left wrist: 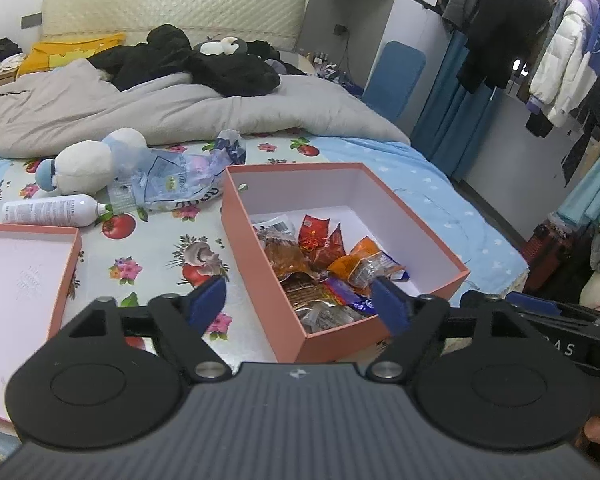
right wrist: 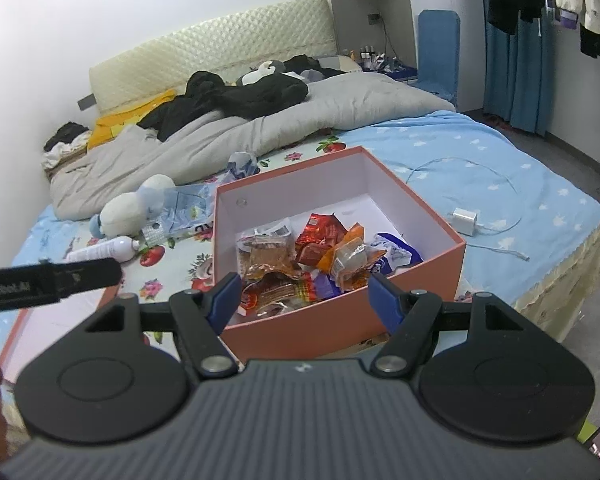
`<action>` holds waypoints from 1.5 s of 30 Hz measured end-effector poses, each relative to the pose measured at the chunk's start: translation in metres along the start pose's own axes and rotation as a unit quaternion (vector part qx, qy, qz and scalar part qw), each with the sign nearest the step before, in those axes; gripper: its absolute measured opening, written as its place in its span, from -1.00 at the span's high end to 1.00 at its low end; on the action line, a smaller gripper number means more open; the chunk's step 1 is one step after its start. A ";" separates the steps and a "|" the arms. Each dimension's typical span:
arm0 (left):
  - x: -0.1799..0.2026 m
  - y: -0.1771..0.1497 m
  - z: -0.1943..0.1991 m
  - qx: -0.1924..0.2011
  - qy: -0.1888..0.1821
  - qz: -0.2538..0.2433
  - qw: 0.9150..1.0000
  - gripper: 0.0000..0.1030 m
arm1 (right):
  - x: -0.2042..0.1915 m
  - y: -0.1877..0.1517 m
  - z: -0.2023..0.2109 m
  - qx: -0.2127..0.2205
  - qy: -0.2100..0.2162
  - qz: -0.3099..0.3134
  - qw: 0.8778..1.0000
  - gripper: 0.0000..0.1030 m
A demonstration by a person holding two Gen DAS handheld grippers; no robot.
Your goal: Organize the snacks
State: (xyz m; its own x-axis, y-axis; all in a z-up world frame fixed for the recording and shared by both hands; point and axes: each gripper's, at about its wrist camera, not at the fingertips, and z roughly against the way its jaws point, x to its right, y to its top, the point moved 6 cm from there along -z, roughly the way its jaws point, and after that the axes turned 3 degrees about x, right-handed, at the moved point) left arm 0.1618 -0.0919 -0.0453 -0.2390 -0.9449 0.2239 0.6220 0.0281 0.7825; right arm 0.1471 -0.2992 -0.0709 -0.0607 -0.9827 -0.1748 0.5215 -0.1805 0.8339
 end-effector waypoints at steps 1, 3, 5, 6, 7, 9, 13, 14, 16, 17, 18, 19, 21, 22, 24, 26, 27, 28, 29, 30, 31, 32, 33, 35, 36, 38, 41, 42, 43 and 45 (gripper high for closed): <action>0.000 0.000 0.000 -0.002 0.004 -0.001 1.000 -0.71 | 0.001 0.000 -0.001 -0.004 -0.004 -0.001 1.000 -0.58; -0.002 0.000 0.000 -0.003 0.010 0.002 1.000 -0.79 | 0.002 -0.001 -0.001 0.000 -0.015 -0.001 1.000 -0.89; -0.004 0.001 0.002 0.000 0.012 0.003 1.000 -0.86 | 0.002 -0.002 -0.002 0.001 -0.022 0.005 1.000 -0.96; -0.004 0.002 0.003 0.001 0.016 0.003 1.000 -0.89 | 0.002 -0.002 -0.001 0.003 -0.021 0.005 1.000 -1.00; -0.004 0.003 0.004 0.004 0.018 0.002 1.000 -0.91 | 0.002 -0.001 -0.001 0.005 -0.021 0.004 1.000 -1.00; -0.005 0.003 0.006 0.006 0.019 0.001 1.000 -0.94 | 0.002 -0.001 0.000 0.008 -0.019 -0.001 1.000 -1.00; -0.007 0.003 0.007 0.004 0.026 -0.002 1.000 -0.96 | 0.000 -0.001 0.000 0.011 -0.015 -0.001 1.000 -1.00; -0.007 0.003 0.008 0.005 0.029 -0.002 1.000 -0.96 | 0.000 -0.001 0.000 0.010 -0.016 -0.001 1.000 -1.00; -0.008 0.003 0.008 0.004 0.031 0.001 1.000 -0.96 | -0.001 -0.001 0.000 0.008 -0.011 -0.001 1.000 -1.00; -0.009 0.003 0.008 0.003 0.032 0.002 0.999 -0.96 | -0.001 -0.001 0.000 0.008 -0.011 -0.003 1.000 -1.00; -0.010 0.003 0.007 0.001 0.034 0.004 0.999 -0.96 | -0.001 0.000 0.001 0.009 -0.011 -0.003 1.000 -1.00; -0.010 0.003 0.007 0.000 0.035 0.005 0.999 -0.96 | -0.001 0.000 0.001 0.010 -0.012 -0.003 1.000 -1.00; -0.010 0.003 0.008 0.000 0.039 0.004 0.999 -0.96 | -0.001 0.000 0.002 0.012 -0.013 -0.003 1.000 -1.00; -0.009 0.003 0.008 -0.001 0.039 0.003 0.999 -0.96 | 0.000 0.001 0.002 0.013 -0.014 -0.004 1.000 -1.00; -0.009 0.003 0.007 -0.002 0.038 0.004 0.999 -0.96 | 0.000 0.000 0.002 0.014 -0.015 -0.003 1.000 -1.00; -0.009 0.003 0.008 -0.001 0.040 0.004 0.999 -0.96 | 0.000 0.000 0.003 0.015 -0.015 -0.003 1.000 -1.00; -0.009 0.003 0.008 0.000 0.041 0.001 0.999 -0.96 | 0.000 0.000 0.003 0.016 -0.014 -0.002 1.000 -1.00; -0.008 0.003 0.008 0.000 0.041 -0.001 0.999 -0.96 | 0.001 0.001 0.003 0.017 -0.016 -0.002 1.000 -1.00; -0.007 0.003 0.008 -0.001 0.041 -0.004 0.999 -0.96 | 0.001 0.001 0.003 0.018 -0.017 -0.002 1.000 -1.00; -0.006 0.003 0.008 -0.002 0.040 -0.007 0.999 -0.96 | 0.001 0.001 0.003 0.019 -0.019 -0.004 1.000 -1.00; -0.006 0.003 0.008 -0.003 0.040 -0.009 0.999 -0.96 | 0.001 0.001 0.003 0.019 -0.019 -0.006 1.000 -1.00; -0.005 0.003 0.008 -0.004 0.039 -0.010 0.999 -0.96 | 0.000 0.000 0.004 0.020 -0.018 -0.005 1.000 -1.00; -0.005 0.003 0.008 -0.004 0.038 -0.011 0.999 -0.97 | -0.001 0.000 0.003 0.019 -0.019 -0.004 1.000 -1.00; -0.004 0.003 0.008 -0.004 0.037 -0.013 0.999 -0.97 | -0.002 -0.002 0.003 0.017 -0.017 -0.005 1.000 -1.00; -0.004 0.003 0.008 -0.004 0.038 -0.013 0.999 -0.97 | -0.001 -0.002 0.003 0.017 -0.016 -0.006 1.000 -1.00; -0.004 0.002 0.008 -0.004 0.039 -0.013 0.999 -0.97 | -0.001 -0.002 0.003 0.017 -0.016 -0.007 1.000 -1.00; -0.005 0.002 0.010 -0.003 0.039 -0.011 0.999 -0.98 | -0.001 -0.002 0.003 0.014 -0.016 -0.009 1.000 -1.00; -0.005 0.002 0.010 -0.003 0.038 -0.012 0.999 -0.98 | -0.001 -0.002 0.002 0.014 -0.016 -0.011 1.000 -1.00; -0.006 0.002 0.010 -0.001 0.037 -0.012 0.999 -0.98 | 0.000 -0.002 0.002 0.013 -0.016 -0.011 1.000 -1.00; -0.005 0.002 0.011 -0.001 0.038 -0.013 0.999 -0.98 | 0.000 -0.002 0.001 0.011 -0.016 -0.013 1.000 -1.00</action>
State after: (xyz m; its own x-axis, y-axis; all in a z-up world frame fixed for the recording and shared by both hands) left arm 0.1562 -0.0830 -0.0381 -0.1978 -0.9674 0.1581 0.6173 0.0023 0.7867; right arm 0.1451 -0.2986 -0.0719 -0.1017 -0.9783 -0.1807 0.5006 -0.2073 0.8405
